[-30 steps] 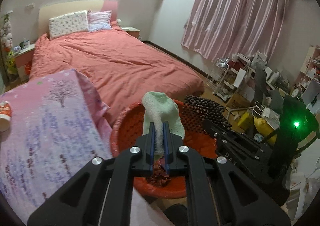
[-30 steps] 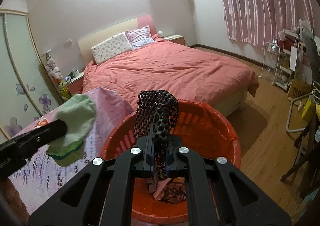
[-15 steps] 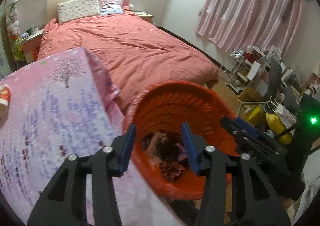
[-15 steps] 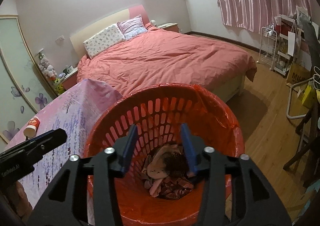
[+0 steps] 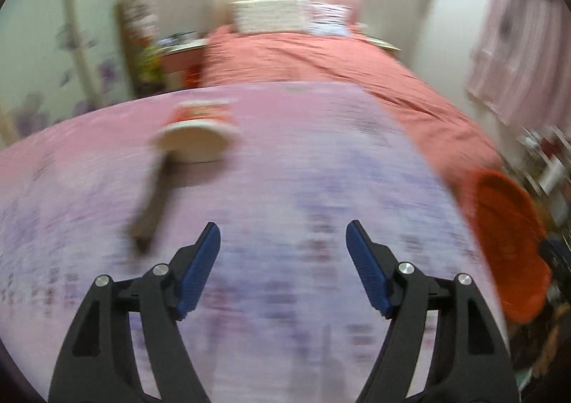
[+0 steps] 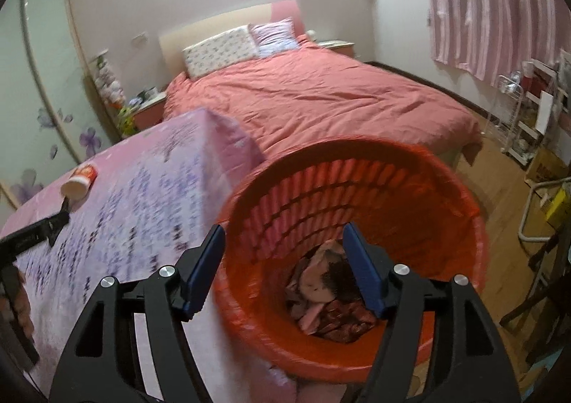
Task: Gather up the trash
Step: 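Grasp the brown hair clip on the bed with the left tool, then lift the brown clip with the left tool while the right tool approaches the red paper cup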
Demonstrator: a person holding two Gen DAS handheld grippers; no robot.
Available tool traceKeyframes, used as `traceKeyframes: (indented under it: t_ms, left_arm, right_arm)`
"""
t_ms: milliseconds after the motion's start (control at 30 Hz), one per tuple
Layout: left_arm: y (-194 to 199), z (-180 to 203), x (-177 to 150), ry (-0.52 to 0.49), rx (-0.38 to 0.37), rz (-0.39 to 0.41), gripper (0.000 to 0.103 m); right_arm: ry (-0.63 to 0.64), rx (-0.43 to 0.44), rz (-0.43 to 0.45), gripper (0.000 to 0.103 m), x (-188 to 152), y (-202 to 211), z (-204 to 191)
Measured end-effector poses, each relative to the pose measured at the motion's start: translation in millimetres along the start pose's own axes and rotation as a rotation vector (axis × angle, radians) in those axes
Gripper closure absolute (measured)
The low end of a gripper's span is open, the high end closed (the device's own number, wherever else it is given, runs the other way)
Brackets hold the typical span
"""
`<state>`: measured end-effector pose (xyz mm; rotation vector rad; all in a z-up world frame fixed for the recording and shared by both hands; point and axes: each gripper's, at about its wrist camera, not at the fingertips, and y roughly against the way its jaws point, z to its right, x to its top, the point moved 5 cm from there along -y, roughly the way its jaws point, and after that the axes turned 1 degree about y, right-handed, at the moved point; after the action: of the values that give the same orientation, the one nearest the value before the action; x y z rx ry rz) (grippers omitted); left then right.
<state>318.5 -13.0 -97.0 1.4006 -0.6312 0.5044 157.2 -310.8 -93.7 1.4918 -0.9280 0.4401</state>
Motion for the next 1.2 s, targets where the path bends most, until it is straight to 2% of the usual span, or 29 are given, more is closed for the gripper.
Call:
traceKeyframes:
  t_ms: [100, 200, 367, 400, 467, 567, 733, 900, 1033, 1200]
  left_arm:
    - [-6, -52, 7, 0.069, 0.084, 0.001, 0.031]
    - [-19, -79, 11, 0.087, 0.115, -0.027, 0.036]
    - [-49, -83, 11, 0.050, 0.134, -0.092, 0.054]
    - [-55, -83, 12, 0.048, 0.134, -0.099, 0.054]
    - [-61, -85, 17, 0.046, 0.145, -0.085, 0.057]
    - [-67, -90, 23, 0.054, 0.151, -0.082, 0.069]
    - [-52, -115, 7, 0.047, 0.219, -0.074, 0.069]
    - [-36, -172, -6, 0.095, 0.303, -0.074, 0.069]
    - [-33, -197, -8, 0.150, 0.275, -0.073, 0.068]
    - [-33, -204, -9, 0.177, 0.240, -0.071, 0.068]
  right_arm:
    - [0.026, 0.021, -0.020, 0.035, -2, -4, -21]
    - [0.040, 0.056, -0.035, 0.035, -5, -6, -42]
    - [0.077, 0.087, -0.053, 0.035, -7, -8, -73]
    - [0.083, 0.090, -0.056, 0.035, -8, -8, -77]
    - [0.098, 0.095, -0.064, 0.035, -9, -9, -86]
    - [0.109, 0.106, -0.073, 0.035, -10, -11, -99]
    - [0.136, 0.140, -0.094, 0.035, -16, -16, -123]
    - [0.178, 0.180, -0.122, 0.035, -20, -24, -154]
    - [0.192, 0.229, -0.142, 0.037, -17, -34, -183]
    - [0.204, 0.289, -0.162, 0.050, -9, -57, -229]
